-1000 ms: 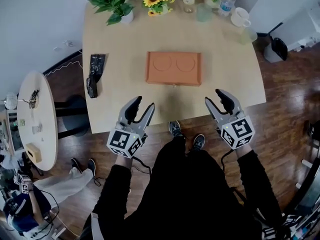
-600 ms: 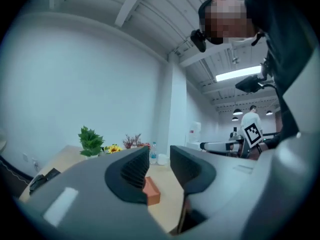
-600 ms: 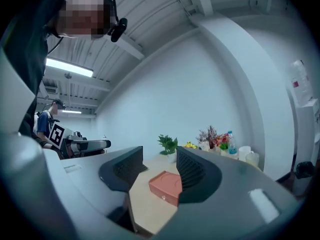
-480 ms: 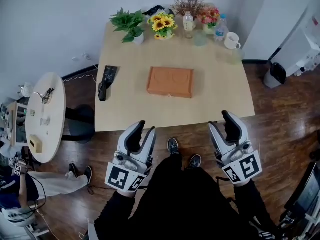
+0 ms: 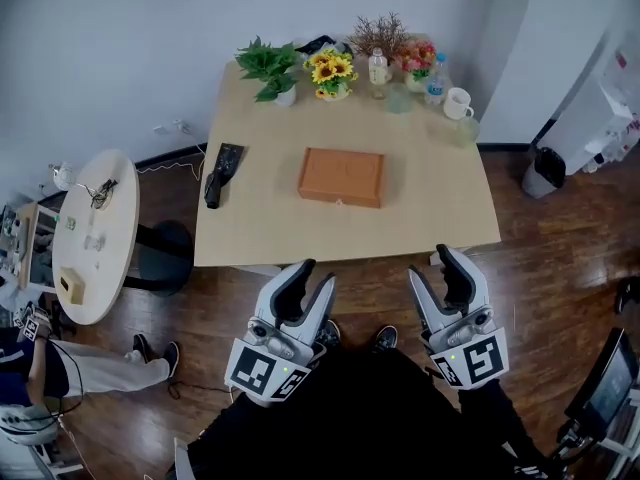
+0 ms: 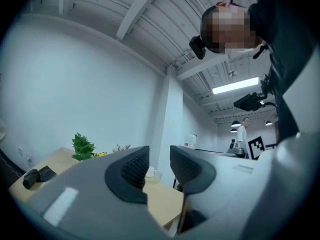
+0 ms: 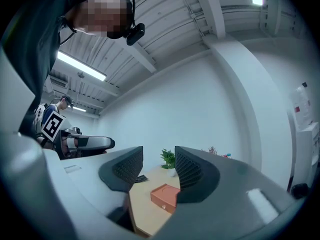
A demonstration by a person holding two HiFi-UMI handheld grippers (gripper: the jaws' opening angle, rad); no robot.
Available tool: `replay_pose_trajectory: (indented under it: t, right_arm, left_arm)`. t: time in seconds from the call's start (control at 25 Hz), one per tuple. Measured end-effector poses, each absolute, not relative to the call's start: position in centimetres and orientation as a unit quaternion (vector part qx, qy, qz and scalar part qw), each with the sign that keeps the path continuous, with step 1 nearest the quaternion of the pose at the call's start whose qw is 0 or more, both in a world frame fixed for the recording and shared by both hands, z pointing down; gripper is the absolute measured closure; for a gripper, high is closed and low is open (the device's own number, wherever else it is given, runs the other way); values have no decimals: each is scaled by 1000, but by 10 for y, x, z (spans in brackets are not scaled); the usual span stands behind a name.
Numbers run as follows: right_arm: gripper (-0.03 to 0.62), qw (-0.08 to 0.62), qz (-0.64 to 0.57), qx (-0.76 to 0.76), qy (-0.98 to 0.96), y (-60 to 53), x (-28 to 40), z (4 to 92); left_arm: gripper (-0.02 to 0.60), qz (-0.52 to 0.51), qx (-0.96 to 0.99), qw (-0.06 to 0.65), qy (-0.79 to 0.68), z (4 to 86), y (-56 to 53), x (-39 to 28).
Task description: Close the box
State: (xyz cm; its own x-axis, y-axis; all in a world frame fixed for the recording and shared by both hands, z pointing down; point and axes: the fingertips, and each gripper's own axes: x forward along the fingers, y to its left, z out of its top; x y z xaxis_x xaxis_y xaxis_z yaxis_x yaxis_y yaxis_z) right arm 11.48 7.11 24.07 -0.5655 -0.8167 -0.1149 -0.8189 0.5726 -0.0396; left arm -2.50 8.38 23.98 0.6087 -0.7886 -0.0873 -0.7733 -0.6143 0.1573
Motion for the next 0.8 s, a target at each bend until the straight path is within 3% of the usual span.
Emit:
replay_pose_trajectory:
  t: [0.8]
  right_arm:
    - [398, 36, 49, -477, 877, 66, 71, 224]
  left_arm:
    - [469, -90, 904, 62, -414, 242, 70, -60]
